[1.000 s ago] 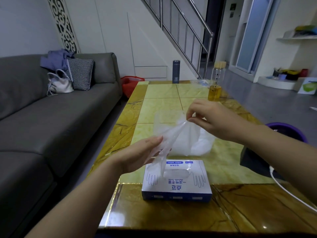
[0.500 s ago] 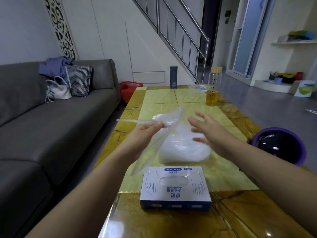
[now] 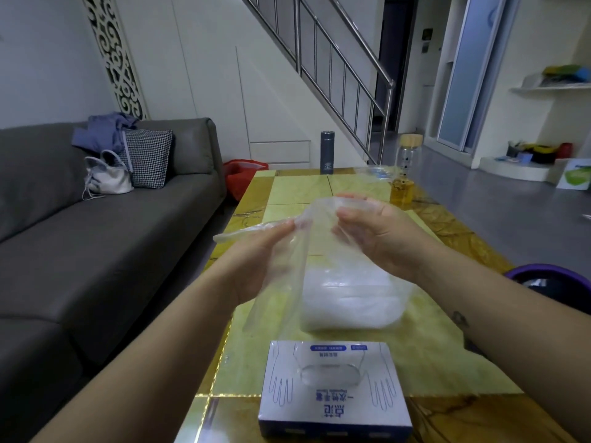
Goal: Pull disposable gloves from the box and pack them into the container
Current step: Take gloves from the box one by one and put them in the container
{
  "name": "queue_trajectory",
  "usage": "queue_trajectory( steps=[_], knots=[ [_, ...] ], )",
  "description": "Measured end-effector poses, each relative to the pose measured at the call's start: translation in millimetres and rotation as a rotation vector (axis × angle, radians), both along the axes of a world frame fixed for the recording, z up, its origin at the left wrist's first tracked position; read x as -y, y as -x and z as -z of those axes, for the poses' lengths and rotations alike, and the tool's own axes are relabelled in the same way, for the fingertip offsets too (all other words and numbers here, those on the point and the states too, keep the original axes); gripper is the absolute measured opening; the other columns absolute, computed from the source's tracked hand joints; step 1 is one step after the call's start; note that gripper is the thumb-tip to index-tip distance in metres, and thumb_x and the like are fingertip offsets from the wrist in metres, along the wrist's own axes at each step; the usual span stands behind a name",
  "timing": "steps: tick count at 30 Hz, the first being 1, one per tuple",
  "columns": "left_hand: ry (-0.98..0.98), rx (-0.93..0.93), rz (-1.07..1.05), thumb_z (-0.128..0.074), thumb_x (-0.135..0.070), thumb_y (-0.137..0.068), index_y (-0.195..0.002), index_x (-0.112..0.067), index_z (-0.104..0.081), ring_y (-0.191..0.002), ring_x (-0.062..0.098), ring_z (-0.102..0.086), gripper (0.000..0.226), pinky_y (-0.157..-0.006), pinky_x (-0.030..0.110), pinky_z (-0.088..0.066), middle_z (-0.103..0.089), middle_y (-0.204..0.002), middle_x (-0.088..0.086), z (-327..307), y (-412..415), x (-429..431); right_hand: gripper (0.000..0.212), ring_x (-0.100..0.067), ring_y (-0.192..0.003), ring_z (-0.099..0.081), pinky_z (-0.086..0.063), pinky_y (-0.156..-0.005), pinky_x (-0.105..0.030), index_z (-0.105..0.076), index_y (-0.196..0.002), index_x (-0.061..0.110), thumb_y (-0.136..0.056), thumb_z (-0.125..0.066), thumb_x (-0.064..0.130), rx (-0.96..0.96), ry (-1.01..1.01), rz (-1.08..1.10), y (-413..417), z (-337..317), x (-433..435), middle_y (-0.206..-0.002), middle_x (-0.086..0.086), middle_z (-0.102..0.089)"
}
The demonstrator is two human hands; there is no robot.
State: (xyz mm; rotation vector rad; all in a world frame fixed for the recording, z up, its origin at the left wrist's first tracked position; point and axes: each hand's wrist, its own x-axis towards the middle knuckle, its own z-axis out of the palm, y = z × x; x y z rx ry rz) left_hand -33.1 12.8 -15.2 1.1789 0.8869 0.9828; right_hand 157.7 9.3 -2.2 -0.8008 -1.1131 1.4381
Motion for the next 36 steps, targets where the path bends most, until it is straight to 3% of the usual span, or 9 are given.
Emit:
queue_trajectory(
  steps=[4,9,16,19,21,24,28,33,36],
  knots=[
    [-0.161,0.005,-0.109,-0.048,-0.019,-0.098,-0.11,-0.009,-0.066,-0.085,0.018,-0.06,0.024,-0.072,0.022,-0.052,-0.062,-0.099,0.013,7,-7,-19,0.051,-0.011,-0.067,-0.064,-0.056,-0.084,-0.037,-0.047,-0.129,0.013,-0.083,-0.064,0.001,0.104,-0.024,0.165,-9,-5,-12,-0.086,-0.007,-0.059],
    [-0.274,-0.023,-0.121,-0.044,-0.011,-0.1,-0.137,-0.028,-0.046,-0.089,0.022,-0.047,0.041,-0.079,0.024,-0.054,-0.048,-0.098,0.009,15,-23,-46,0.071,-0.02,-0.089,-0.067,-0.057,-0.084,-0.036,-0.042,-0.134,0.035,-0.073,-0.071,0.013,0.205,-0.122,0.163,-31,-6,-25,-0.111,-0.01,-0.062],
    [-0.255,-0.443,-0.316,-0.051,-0.018,-0.097,-0.152,-0.029,-0.015,-0.062,0.008,-0.05,0.066,-0.057,0.018,-0.045,-0.053,-0.078,0.0,40,-19,-90,0.053,0.002,-0.109,-0.051,-0.042,-0.083,-0.011,-0.055,-0.131,0.026,-0.085,-0.066,0.002,0.862,-0.109,0.132,-67,39,-54,-0.138,0.01,-0.051],
    [-0.252,-0.659,-0.66,-0.054,-0.022,-0.094,-0.152,-0.025,-0.015,-0.095,0.017,-0.053,0.07,-0.081,0.031,-0.047,-0.051,-0.116,0.006,47,0,-104,0.062,-0.003,-0.097,-0.056,-0.04,-0.071,-0.011,-0.047,-0.14,0.021,-0.084,-0.066,0.003,1.127,-0.047,0.127,-76,56,-69,-0.139,0.003,-0.05],
    [-0.537,-0.779,-0.793,-0.057,-0.022,-0.091,-0.148,-0.025,-0.027,-0.114,0.02,-0.045,0.064,-0.098,0.036,-0.042,-0.042,-0.13,0.004,45,0,-101,0.065,-0.006,-0.085,-0.06,-0.04,-0.062,-0.01,-0.045,-0.141,0.02,-0.082,-0.065,0.003,1.256,-0.04,0.089,-77,66,-77,-0.134,-0.003,-0.055],
    [-0.875,-0.986,-0.306,-0.06,-0.025,-0.091,-0.137,-0.032,-0.045,-0.098,0.008,-0.051,0.048,-0.09,0.029,-0.049,-0.047,-0.118,-0.009,39,-30,-90,0.068,-0.012,-0.096,-0.058,-0.044,-0.07,-0.018,-0.042,-0.143,0.02,-0.081,-0.066,0.003,1.443,-0.038,0.048,-72,72,-84,-0.139,-0.003,-0.05],
    [-0.565,-1.53,0.451,-0.061,-0.04,-0.089,-0.14,-0.031,-0.043,-0.121,0.019,-0.049,0.054,-0.102,0.031,-0.038,-0.044,-0.14,-0.001,50,-66,-92,0.066,-0.015,-0.098,-0.059,-0.05,-0.084,-0.028,-0.039,-0.144,0.019,-0.084,-0.065,0.006,1.67,-0.022,-0.043,-63,76,-90,-0.145,-0.003,-0.043],
    [-0.317,-1.635,0.665,-0.064,-0.046,-0.086,-0.145,-0.03,-0.034,-0.117,0.021,-0.054,0.068,-0.1,0.032,-0.044,-0.05,-0.138,-0.001,70,-87,-116,0.051,-0.026,-0.124,-0.041,-0.04,-0.091,-0.034,-0.052,-0.133,0.025,-0.085,-0.069,0.025,2.033,-0.346,0.224,-54,70,-87,-0.14,-0.005,-0.037],
    [-0.216,-1.637,0.694,-0.068,-0.05,-0.081,-0.149,-0.029,-0.026,-0.107,0.021,-0.057,0.082,-0.092,0.031,-0.049,-0.048,-0.141,0.002,78,-96,-124,0.04,-0.022,-0.108,-0.053,-0.042,-0.079,-0.029,-0.06,-0.124,0.02,-0.085,-0.069,0.023,1.904,-0.402,0.214,-44,76,-91,-0.124,-0.002,-0.053]
  ],
)
